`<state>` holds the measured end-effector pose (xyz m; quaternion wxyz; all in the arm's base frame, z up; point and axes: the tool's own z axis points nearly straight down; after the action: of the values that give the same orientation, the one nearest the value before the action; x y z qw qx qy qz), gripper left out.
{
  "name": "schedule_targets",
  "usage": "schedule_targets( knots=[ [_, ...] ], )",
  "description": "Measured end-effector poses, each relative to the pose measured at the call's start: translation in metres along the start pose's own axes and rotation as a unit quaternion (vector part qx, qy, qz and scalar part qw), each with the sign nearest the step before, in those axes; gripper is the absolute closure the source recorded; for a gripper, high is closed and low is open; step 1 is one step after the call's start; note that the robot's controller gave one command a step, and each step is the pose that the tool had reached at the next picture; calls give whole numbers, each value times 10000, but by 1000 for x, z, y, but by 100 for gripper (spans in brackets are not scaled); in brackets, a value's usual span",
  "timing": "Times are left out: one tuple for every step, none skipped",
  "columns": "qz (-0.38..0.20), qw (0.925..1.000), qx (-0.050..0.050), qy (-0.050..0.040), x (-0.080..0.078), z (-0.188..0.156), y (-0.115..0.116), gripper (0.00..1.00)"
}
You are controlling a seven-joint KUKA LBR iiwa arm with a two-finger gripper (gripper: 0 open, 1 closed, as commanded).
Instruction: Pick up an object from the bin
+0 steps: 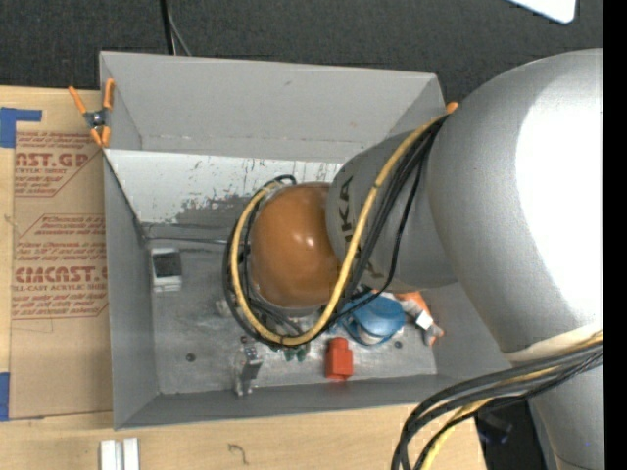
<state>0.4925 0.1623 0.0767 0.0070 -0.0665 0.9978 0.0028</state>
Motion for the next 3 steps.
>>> schedule_targets(
  knots=[
    [-741,9972,11,40,7,-16,-17,0],
    [-1325,9912,7,29,14,-24,-38,0],
    [-1376,9905,7,29,15,-25,-43,0]
  ],
)
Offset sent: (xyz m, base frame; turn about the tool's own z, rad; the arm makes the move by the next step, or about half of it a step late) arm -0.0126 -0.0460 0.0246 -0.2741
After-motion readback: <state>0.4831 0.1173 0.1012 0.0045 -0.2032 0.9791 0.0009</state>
